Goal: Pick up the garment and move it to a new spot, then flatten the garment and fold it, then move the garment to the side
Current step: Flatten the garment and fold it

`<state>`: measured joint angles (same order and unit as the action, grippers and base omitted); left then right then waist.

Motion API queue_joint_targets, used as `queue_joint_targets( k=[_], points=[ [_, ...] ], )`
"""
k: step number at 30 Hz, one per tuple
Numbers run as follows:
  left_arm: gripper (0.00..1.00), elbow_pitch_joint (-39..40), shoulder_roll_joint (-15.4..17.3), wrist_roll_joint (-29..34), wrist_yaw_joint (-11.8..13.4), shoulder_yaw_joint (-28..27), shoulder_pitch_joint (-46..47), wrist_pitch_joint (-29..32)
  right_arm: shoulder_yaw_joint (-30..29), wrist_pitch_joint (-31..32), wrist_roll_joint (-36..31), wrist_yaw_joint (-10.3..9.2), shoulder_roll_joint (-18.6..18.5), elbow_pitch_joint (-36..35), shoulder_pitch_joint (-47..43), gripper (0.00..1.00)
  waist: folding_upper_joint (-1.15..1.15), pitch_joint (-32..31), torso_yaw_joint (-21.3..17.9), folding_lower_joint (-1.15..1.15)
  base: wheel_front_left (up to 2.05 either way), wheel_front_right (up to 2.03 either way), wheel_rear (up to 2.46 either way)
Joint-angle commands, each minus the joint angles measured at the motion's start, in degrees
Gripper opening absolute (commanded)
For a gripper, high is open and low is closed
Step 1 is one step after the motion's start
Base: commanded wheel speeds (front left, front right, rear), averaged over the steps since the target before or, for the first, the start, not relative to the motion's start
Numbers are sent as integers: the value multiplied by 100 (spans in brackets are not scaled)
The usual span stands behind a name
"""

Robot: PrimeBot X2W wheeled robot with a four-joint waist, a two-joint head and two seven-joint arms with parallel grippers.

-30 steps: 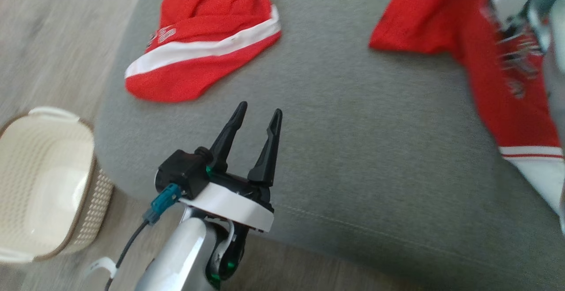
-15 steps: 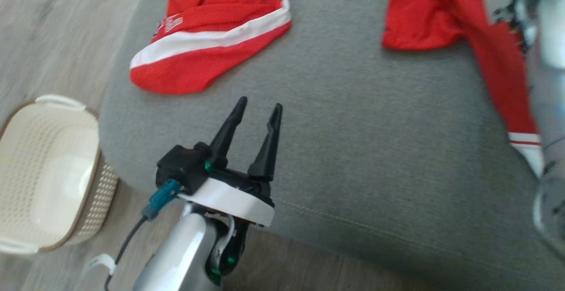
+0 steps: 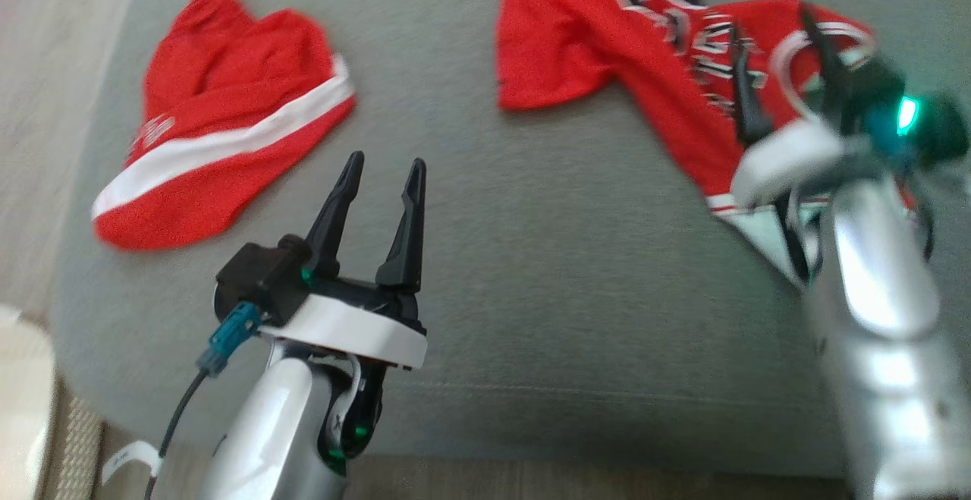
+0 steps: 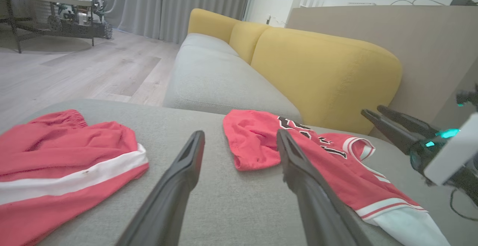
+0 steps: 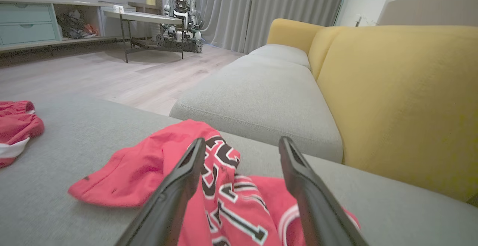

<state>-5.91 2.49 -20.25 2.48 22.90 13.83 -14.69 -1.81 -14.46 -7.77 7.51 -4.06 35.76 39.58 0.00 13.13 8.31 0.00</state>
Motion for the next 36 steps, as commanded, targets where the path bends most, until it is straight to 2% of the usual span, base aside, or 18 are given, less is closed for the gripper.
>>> queue_joint_targets(
  k=[1,8,16,23,33,34,35,36],
  points=[
    [100,152,39,32,-22,-247,25,-31,167,-52,225,-2,114,-453,-232,100,0,-279,-428,0,0,0,0],
    [100,80,39,11,-37,-420,-74,-31,342,-53,1271,-2,117,-1258,-1748,100,0,-392,-919,0,0,0,0],
    [100,-17,39,123,-117,-550,68,-31,79,-53,1898,-2,117,-1541,-2447,100,0,-221,-1222,0,0,0,0],
    [100,-76,39,132,-160,-583,96,-31,90,-53,2102,-2,118,-1148,-2800,100,0,-161,-1289,0,0,0,0],
    [100,-113,39,164,-157,-600,144,-31,344,-49,2489,-2,118,-375,-2498,100,0,-94,-1296,0,0,0,0],
    [100,-109,39,169,-158,-599,156,-31,374,-49,2512,-2,118,-316,-2456,93,0,-74,-1291,0,0,0,0],
    [100,-105,39,175,-159,-599,168,-31,402,-49,2524,-2,118,-262,-2412,35,0,-53,-1288,0,0,0,0],
    [100,-103,39,180,-160,-601,180,-31,435,-50,2533,-2,118,-225,-2367,0,0,-32,-1284,0,0,0,0]
  ],
)
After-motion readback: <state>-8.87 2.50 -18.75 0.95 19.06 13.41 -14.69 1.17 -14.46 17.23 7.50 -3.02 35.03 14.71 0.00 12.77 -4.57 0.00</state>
